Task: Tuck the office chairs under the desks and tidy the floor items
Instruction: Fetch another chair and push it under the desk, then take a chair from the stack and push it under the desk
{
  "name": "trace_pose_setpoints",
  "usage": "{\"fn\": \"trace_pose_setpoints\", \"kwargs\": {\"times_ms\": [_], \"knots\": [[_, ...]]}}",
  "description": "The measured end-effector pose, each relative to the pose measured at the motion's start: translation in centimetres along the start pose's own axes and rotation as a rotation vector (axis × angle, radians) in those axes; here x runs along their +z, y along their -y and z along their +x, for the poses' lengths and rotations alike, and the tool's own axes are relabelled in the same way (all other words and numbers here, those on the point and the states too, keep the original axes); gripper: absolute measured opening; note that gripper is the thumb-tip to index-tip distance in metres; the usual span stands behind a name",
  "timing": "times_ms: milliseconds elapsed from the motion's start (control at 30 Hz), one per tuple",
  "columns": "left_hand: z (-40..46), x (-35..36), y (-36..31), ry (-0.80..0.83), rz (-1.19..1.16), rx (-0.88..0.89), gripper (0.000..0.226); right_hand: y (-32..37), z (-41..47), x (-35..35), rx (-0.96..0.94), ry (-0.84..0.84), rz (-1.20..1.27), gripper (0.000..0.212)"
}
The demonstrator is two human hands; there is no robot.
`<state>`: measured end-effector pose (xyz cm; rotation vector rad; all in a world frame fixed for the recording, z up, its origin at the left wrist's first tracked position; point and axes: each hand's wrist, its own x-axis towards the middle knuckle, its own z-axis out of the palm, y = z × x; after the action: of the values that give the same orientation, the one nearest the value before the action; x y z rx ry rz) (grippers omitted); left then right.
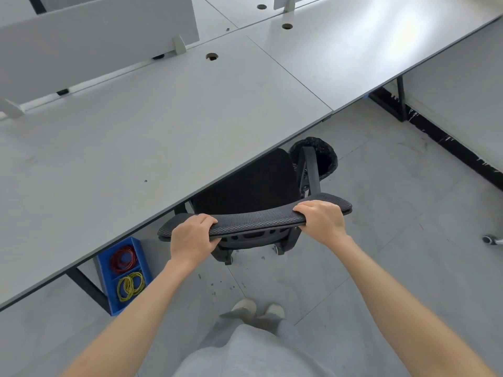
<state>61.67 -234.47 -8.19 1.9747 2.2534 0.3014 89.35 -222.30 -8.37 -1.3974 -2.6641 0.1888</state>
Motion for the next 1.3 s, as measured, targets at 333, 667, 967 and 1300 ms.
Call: {"fn": "trace_pose_setpoints", "kwargs": {"times_ms": [333, 667, 967, 1300], "knots": [[-2.8, -4.0, -4.3, 0.022, -0.635, 0.197, 0.032, 1.5, -6.7, -2.4, 0.093, -0.226, 0.294, 0.031], [-2.4, 0.3, -16.0, 0.589, -0.977, 0.321, 0.034, 7.2, -25.0, 2.3, 1.296, -0.523, 1.008, 0.027], [0.7, 4.5, -36.1, 0.883, -0.974, 0.686, 0.026, 7.6, -35.4, 2.1, 1.739, -1.030, 1.130, 0.026], [-1.9, 11.4, -53.6, 1.015, -0.803, 0.622, 0.022, -15.6, -44.5, -5.6, 1.642, -1.214, 1.105, 0.024]]}}
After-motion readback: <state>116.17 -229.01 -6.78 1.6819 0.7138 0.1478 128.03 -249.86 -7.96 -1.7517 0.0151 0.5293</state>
